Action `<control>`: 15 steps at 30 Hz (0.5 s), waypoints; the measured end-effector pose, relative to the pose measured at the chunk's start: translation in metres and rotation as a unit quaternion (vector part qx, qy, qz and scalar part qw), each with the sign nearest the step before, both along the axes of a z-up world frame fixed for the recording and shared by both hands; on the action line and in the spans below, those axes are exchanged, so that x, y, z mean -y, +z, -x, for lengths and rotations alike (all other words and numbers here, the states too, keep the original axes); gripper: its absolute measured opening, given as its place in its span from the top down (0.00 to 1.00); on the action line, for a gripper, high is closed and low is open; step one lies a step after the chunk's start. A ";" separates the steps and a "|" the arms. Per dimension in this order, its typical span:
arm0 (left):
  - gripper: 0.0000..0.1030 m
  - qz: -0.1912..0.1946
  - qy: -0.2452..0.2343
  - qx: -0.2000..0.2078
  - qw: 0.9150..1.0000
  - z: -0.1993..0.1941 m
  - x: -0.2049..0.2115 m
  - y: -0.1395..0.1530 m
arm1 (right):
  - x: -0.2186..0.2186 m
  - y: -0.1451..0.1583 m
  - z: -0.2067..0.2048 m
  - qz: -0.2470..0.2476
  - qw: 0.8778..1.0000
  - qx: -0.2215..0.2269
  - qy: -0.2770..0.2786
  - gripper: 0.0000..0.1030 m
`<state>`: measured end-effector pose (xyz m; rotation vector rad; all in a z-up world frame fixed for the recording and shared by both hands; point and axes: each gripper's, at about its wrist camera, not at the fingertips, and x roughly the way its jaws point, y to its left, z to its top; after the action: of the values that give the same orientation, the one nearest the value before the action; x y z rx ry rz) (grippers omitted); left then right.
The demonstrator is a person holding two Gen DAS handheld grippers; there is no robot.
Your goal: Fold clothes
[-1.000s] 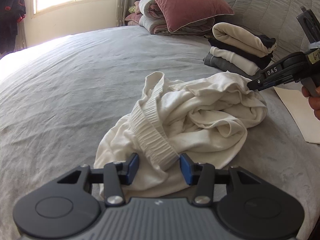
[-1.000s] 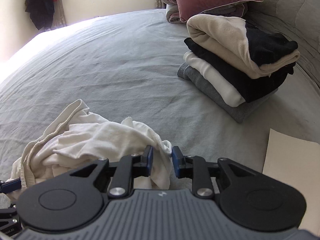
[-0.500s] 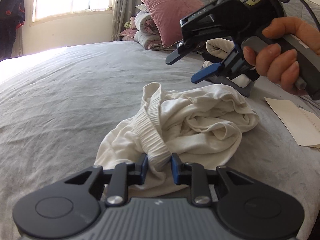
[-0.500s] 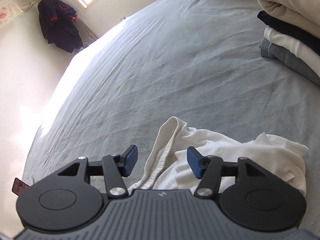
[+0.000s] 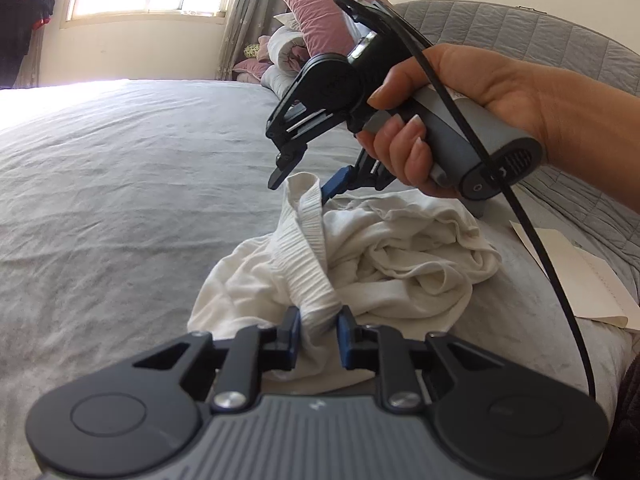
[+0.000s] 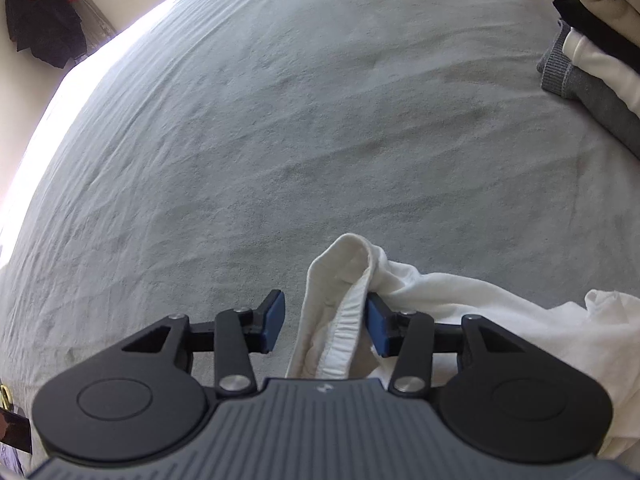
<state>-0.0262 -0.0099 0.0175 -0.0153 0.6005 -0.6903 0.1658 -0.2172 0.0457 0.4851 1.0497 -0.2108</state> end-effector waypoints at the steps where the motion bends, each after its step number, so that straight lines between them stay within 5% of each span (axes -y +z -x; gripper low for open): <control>1: 0.82 0.003 -0.001 0.000 1.000 0.000 -0.001 0.000 | -0.003 -0.001 -0.003 0.011 1.000 -0.005 0.000 0.55; 6: 0.87 0.013 -0.001 0.001 1.000 -0.001 -0.007 0.000 | -0.017 -0.003 -0.014 0.089 0.996 -0.022 0.006 0.89; 15: 0.92 0.062 0.057 0.002 0.996 -0.005 -0.046 0.018 | -0.056 0.030 -0.016 0.127 0.991 0.026 0.033 0.92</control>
<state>-0.0217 0.0361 0.0360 -0.1623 0.5477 -0.6160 0.1815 -0.1608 0.0761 0.2244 0.9706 -0.2671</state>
